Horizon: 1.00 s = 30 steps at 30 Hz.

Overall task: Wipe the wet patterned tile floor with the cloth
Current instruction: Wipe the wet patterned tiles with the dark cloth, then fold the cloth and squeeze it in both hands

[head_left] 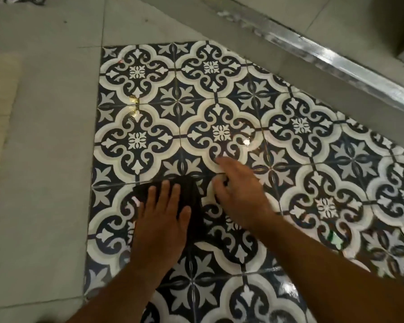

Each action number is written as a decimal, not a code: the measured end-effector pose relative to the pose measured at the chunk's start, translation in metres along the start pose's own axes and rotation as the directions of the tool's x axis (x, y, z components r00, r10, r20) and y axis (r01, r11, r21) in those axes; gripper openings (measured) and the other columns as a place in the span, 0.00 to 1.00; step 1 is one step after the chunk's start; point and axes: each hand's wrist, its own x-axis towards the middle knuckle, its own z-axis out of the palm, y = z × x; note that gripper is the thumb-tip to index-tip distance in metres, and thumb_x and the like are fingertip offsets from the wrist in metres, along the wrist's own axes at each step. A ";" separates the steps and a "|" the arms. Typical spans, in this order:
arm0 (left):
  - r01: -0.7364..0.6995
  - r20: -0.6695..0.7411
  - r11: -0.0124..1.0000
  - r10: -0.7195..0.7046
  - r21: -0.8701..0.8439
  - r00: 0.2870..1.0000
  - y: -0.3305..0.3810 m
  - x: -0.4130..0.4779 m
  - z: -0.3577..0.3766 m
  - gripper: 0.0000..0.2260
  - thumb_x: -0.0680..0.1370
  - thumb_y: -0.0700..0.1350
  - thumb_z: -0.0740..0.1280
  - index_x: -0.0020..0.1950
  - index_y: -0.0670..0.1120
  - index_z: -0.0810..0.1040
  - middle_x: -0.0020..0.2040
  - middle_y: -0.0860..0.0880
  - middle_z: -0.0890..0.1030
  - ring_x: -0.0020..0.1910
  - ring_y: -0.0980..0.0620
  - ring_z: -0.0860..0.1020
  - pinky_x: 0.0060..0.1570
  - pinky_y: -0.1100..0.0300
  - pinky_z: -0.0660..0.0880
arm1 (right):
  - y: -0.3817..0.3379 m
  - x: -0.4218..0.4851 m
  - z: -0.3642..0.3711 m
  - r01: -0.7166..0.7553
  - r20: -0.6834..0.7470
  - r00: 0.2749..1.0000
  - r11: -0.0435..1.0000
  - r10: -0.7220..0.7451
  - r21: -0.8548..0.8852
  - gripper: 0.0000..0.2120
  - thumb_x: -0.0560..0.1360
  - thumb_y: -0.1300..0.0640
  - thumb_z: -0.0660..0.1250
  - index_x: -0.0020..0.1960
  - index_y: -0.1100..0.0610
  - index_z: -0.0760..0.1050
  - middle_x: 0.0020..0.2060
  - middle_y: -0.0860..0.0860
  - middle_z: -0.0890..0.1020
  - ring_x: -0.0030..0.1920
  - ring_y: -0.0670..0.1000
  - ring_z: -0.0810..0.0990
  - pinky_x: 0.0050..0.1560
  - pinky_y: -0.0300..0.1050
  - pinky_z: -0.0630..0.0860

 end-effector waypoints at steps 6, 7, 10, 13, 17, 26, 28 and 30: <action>-0.126 -0.030 0.989 0.128 0.072 0.991 -0.047 0.005 -0.049 0.23 0.73 0.42 0.73 0.66 0.39 0.75 0.67 0.40 0.75 0.68 0.40 0.70 0.69 0.45 0.64 | -0.029 -0.051 0.052 0.068 0.146 0.988 0.988 -0.048 -0.136 0.37 0.75 0.36 0.61 0.78 0.43 0.49 0.77 0.52 0.58 0.71 0.55 0.60 0.71 0.55 0.58; -0.139 0.006 0.984 0.139 0.110 0.990 -0.051 0.006 -0.052 0.24 0.70 0.41 0.76 0.64 0.38 0.77 0.64 0.39 0.76 0.65 0.38 0.72 0.66 0.43 0.67 | -0.035 -0.043 0.056 0.062 0.162 0.986 0.986 -0.036 -0.157 0.40 0.74 0.36 0.63 0.78 0.42 0.45 0.77 0.52 0.54 0.71 0.58 0.59 0.70 0.60 0.59; -0.114 0.034 0.978 0.109 0.176 0.993 -0.046 0.004 -0.049 0.24 0.67 0.42 0.78 0.62 0.38 0.78 0.59 0.38 0.79 0.58 0.37 0.75 0.59 0.43 0.73 | -0.047 -0.015 0.060 0.051 0.182 0.983 0.957 0.002 -0.287 0.38 0.74 0.39 0.67 0.76 0.47 0.53 0.74 0.54 0.59 0.68 0.61 0.65 0.64 0.63 0.66; -0.010 0.015 0.987 0.008 0.158 1.000 -0.035 -0.002 -0.045 0.20 0.71 0.43 0.74 0.61 0.40 0.78 0.53 0.39 0.80 0.53 0.38 0.76 0.53 0.45 0.74 | -0.048 -0.022 0.062 0.012 0.164 0.985 0.944 0.044 -0.330 0.31 0.74 0.41 0.68 0.72 0.52 0.63 0.67 0.56 0.68 0.62 0.60 0.70 0.59 0.59 0.70; 0.056 0.112 0.997 -0.062 0.056 0.992 -0.012 -0.008 -0.054 0.19 0.75 0.43 0.70 0.66 0.44 0.74 0.58 0.43 0.79 0.58 0.44 0.75 0.59 0.51 0.71 | -0.044 -0.055 0.059 -0.222 0.159 0.960 0.973 0.230 -0.068 0.20 0.75 0.46 0.69 0.64 0.49 0.70 0.58 0.51 0.74 0.58 0.53 0.74 0.57 0.50 0.72; -0.144 0.242 0.988 0.127 0.054 0.962 0.067 -0.029 -0.167 0.08 0.77 0.45 0.66 0.55 0.52 0.77 0.49 0.51 0.75 0.46 0.55 0.74 0.47 0.60 0.70 | -0.074 -0.091 -0.039 -0.329 0.131 0.944 0.822 0.304 0.464 0.13 0.73 0.50 0.72 0.55 0.42 0.74 0.45 0.39 0.78 0.46 0.39 0.76 0.48 0.37 0.74; -0.204 0.304 0.978 0.181 0.045 0.935 0.084 -0.023 -0.191 0.04 0.77 0.45 0.67 0.48 0.55 0.76 0.46 0.52 0.76 0.44 0.56 0.75 0.45 0.59 0.72 | -0.078 -0.094 -0.063 -0.323 0.084 0.943 0.827 0.322 0.459 0.13 0.73 0.48 0.71 0.55 0.40 0.74 0.44 0.39 0.78 0.45 0.39 0.77 0.47 0.36 0.75; -0.282 0.338 0.958 0.251 0.044 0.907 0.103 -0.012 -0.207 0.07 0.77 0.46 0.68 0.43 0.57 0.74 0.43 0.55 0.77 0.42 0.58 0.74 0.41 0.63 0.70 | -0.083 -0.097 -0.087 -0.339 0.059 0.933 0.811 0.355 0.477 0.12 0.73 0.47 0.71 0.56 0.41 0.74 0.46 0.42 0.80 0.47 0.43 0.79 0.50 0.45 0.80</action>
